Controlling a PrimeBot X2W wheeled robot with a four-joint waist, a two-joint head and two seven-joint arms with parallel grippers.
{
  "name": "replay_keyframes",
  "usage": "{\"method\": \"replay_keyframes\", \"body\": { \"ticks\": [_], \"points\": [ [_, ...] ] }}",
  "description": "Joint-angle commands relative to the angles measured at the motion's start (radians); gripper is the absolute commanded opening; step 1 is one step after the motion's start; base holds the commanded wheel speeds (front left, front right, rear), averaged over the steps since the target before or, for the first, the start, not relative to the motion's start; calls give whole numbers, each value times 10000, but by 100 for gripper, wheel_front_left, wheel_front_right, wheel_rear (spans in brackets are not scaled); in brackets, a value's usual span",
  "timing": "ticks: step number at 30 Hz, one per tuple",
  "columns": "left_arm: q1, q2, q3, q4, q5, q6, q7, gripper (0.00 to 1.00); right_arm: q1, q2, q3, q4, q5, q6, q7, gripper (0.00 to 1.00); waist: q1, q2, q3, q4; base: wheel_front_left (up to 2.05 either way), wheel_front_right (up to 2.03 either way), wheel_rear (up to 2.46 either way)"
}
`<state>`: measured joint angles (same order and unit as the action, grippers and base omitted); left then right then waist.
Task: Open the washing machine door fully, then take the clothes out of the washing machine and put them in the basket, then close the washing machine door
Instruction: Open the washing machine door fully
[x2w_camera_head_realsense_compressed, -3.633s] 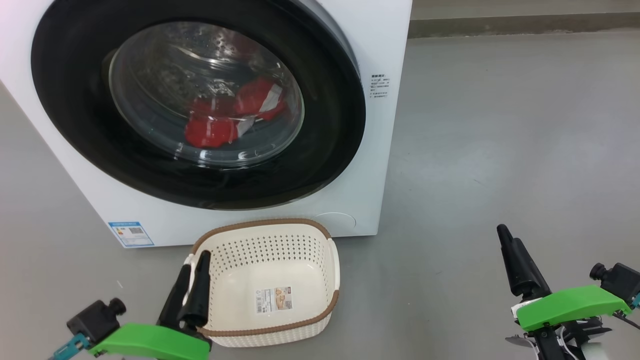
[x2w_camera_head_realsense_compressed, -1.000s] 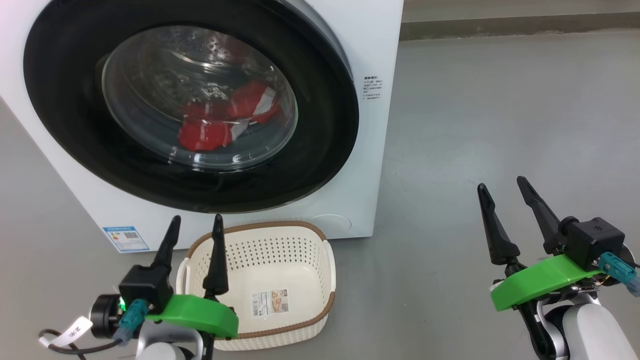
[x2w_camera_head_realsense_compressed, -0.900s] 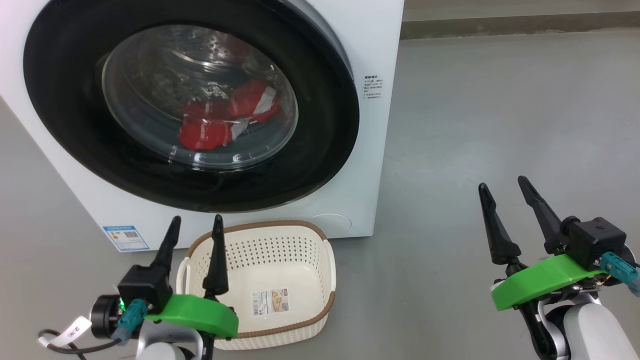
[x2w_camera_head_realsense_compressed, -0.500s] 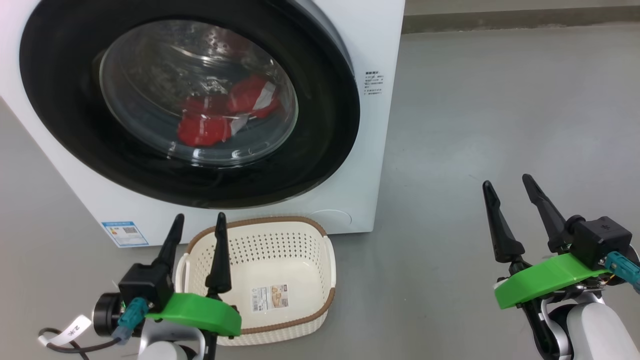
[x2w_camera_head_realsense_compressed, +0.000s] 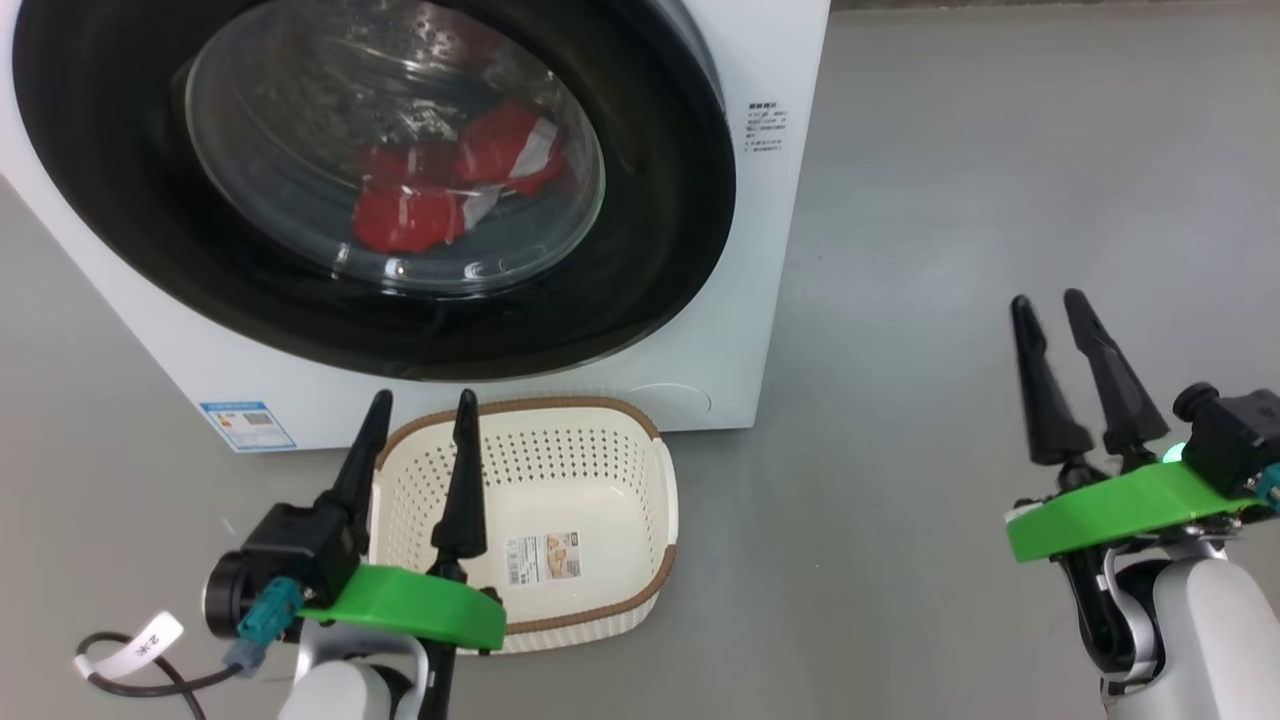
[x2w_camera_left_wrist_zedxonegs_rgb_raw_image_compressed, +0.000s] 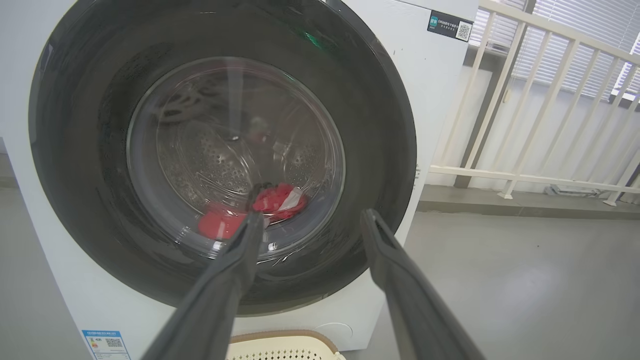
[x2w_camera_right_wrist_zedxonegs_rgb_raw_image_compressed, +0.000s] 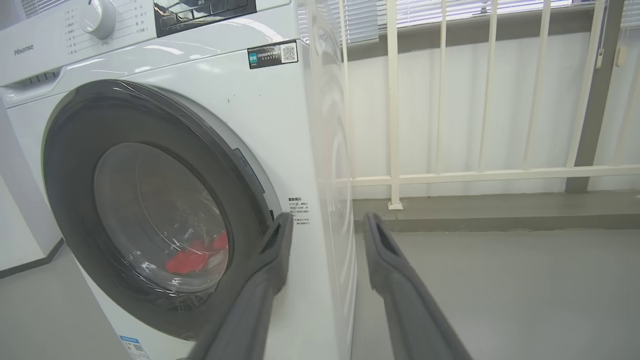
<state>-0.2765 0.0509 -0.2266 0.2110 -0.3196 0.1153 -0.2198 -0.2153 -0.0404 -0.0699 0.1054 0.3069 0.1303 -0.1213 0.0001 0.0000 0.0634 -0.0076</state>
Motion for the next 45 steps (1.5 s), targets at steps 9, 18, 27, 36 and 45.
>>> {"method": "replay_keyframes", "body": {
  "ticks": [9, 18, 27, 36, 45],
  "points": [
    [-630, 83, -101, -1187, -114, 103, 277, 100, -1562, -99, -37, 247, 1193, 4, -188, 0, -1, 0, 675, 247, 0, 0, 0],
    [-799, 112, -357, -1853, -29, 131, 481, 100, -3004, -99, 157, 1415, 3832, 4, -251, 0, -1, 0, 1433, 455, 0, 0, 0],
    [-999, 122, -461, -2168, -85, 104, 536, 100, -4204, -99, 489, 2359, 6059, 4, 149, 0, -1, 0, 2032, 588, 0, 0, 0],
    [-1130, 139, -605, -2362, -101, 52, 480, 100, -5348, -99, 863, 2995, 8063, 4, 980, 0, -1, 0, 2559, 642, 0, 0, 0],
    [-1255, 189, -698, -2426, -91, 44, 458, 100, -6524, -99, 836, 3873, 9689, 4, 2091, 0, -1, 0, 2943, 764, 0, 0, 0]
  ]
}}
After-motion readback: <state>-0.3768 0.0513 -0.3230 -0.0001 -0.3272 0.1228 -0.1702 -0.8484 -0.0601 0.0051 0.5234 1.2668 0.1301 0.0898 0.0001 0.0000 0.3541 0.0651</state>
